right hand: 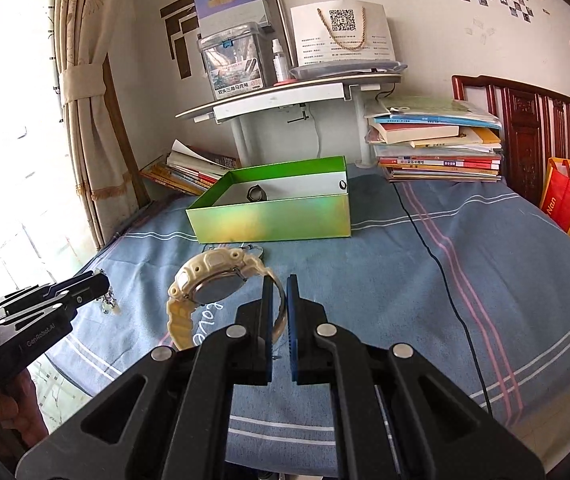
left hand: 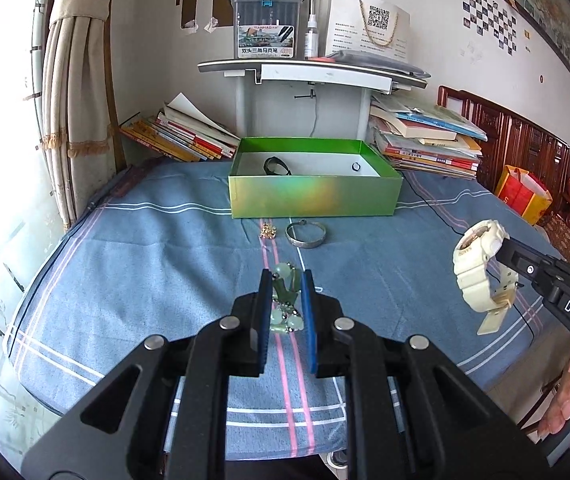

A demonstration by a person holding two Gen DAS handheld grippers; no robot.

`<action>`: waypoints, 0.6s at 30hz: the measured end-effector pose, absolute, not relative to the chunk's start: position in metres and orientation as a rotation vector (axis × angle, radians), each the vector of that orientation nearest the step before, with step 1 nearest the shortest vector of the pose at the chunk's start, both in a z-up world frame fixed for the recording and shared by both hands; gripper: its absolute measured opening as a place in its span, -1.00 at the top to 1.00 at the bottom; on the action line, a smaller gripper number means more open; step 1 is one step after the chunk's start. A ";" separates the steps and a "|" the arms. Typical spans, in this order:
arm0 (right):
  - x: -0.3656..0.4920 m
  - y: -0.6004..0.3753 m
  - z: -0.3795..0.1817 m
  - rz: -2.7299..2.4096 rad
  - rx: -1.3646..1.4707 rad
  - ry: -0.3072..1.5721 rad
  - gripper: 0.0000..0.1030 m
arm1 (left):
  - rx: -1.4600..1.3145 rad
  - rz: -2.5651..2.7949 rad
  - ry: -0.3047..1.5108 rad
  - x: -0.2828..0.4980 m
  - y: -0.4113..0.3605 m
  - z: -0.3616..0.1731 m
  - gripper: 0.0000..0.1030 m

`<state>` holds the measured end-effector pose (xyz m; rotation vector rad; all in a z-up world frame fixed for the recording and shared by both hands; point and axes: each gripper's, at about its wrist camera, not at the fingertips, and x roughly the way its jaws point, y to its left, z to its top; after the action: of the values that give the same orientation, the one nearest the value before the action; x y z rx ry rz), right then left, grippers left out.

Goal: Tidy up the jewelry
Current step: 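Lift the watch and pendant with both tools and carry them toward the green box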

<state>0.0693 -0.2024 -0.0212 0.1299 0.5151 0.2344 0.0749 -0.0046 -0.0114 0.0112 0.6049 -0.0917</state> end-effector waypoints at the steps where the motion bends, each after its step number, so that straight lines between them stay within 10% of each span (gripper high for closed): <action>1: 0.069 -0.202 -0.021 0.236 0.130 0.516 0.88 | 0.011 -0.091 0.606 0.075 -0.004 -0.012 0.72; 18: 0.073 -0.201 -0.025 0.232 0.128 0.532 0.87 | 0.004 -0.096 0.622 0.079 -0.005 -0.016 0.72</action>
<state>0.0727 -0.2005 -0.0252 0.1281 0.5325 0.2321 0.0795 -0.0049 -0.0155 0.0044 0.6218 -0.0958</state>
